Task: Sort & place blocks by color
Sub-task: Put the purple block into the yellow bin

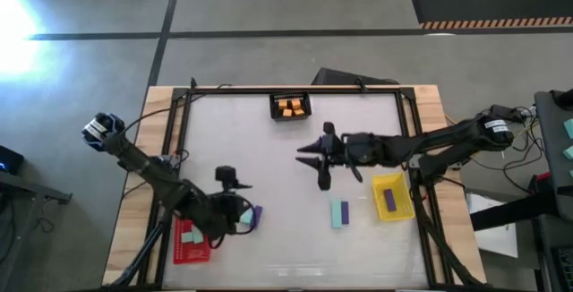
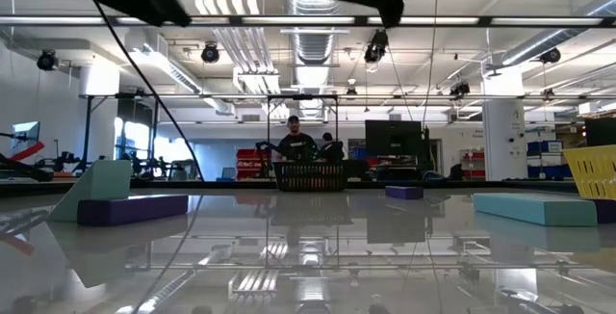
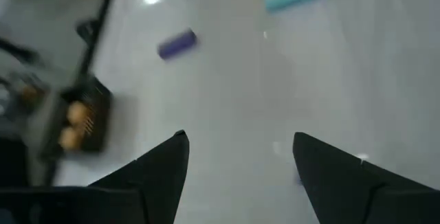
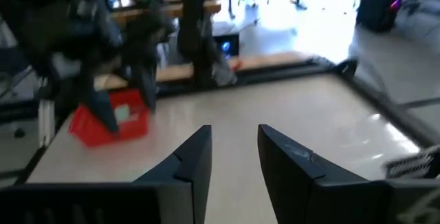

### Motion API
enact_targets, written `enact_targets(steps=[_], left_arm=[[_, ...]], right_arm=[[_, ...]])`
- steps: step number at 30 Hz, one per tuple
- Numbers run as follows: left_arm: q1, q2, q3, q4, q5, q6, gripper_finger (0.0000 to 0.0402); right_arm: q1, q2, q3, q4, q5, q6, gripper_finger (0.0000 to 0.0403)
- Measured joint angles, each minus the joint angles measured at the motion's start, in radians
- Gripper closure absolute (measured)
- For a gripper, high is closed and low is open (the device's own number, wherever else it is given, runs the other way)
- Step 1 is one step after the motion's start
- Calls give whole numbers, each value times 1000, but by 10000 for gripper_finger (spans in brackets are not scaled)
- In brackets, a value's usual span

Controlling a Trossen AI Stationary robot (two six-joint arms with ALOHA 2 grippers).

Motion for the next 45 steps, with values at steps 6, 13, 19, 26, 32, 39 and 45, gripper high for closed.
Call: enact_targets(steps=[6, 13, 19, 26, 32, 39, 45], left_arm=[[127, -50, -104, 324, 40, 358, 158], [281, -162, -282, 581, 197, 506, 158], [372, -265, -362, 596, 197, 472, 158], [379, -320, -388, 596, 195, 471, 158], [380, -322, -392, 595, 195, 480, 158], [380, -321, -393, 595, 194, 481, 158], [380, -321, -397, 595, 194, 474, 158]], right_arm=[[-98, 0, 164, -180, 1, -64, 316], [-147, -1, 209, -463, 1, 89, 355], [-145, -1, 121, -648, 0, 344, 375], [-145, 0, 16, -868, 150, 720, 377], [-145, 15, -5, -871, 184, 791, 377], [-145, 164, 26, -817, 177, 754, 377], [-145, 286, 94, -822, 176, 731, 369]])
